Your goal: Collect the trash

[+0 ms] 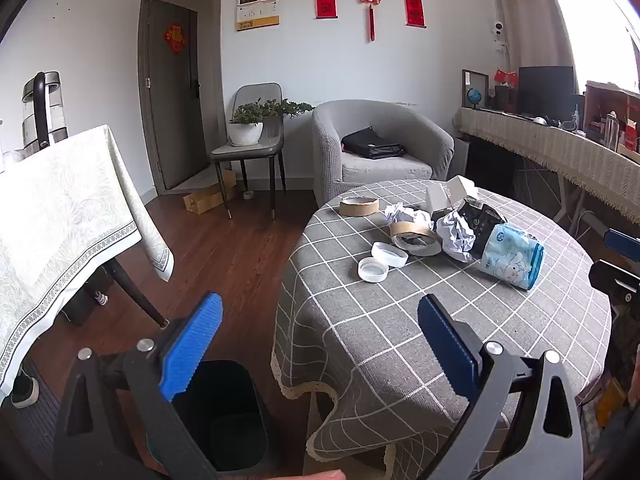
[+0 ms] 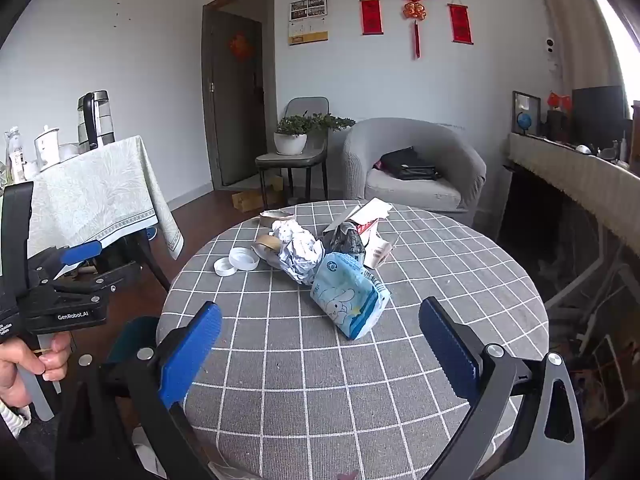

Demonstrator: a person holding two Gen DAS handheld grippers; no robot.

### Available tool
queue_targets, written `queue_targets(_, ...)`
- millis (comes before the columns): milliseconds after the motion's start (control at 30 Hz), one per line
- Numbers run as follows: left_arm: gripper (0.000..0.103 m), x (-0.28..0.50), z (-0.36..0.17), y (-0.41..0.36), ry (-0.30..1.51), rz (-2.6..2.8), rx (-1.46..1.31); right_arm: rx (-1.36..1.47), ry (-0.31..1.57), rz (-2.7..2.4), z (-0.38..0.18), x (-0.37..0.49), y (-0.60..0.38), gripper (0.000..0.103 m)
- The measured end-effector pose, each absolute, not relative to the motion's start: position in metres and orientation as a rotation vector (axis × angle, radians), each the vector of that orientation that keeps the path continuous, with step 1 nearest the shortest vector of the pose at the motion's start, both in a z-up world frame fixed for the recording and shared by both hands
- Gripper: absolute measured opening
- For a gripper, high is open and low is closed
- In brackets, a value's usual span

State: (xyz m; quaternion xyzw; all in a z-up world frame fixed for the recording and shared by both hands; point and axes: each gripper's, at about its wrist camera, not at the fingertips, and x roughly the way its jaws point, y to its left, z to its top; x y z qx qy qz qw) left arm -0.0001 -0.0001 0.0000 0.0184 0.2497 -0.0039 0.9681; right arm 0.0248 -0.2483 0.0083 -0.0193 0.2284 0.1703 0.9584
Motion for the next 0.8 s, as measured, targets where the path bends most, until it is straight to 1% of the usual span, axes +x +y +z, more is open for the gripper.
queue_targets(800,0.1,0.001,-0.004,0.001,0.511,-0.004,0.047,-0.04,0.465,0.366,0.007,0.027,-0.243,0.1)
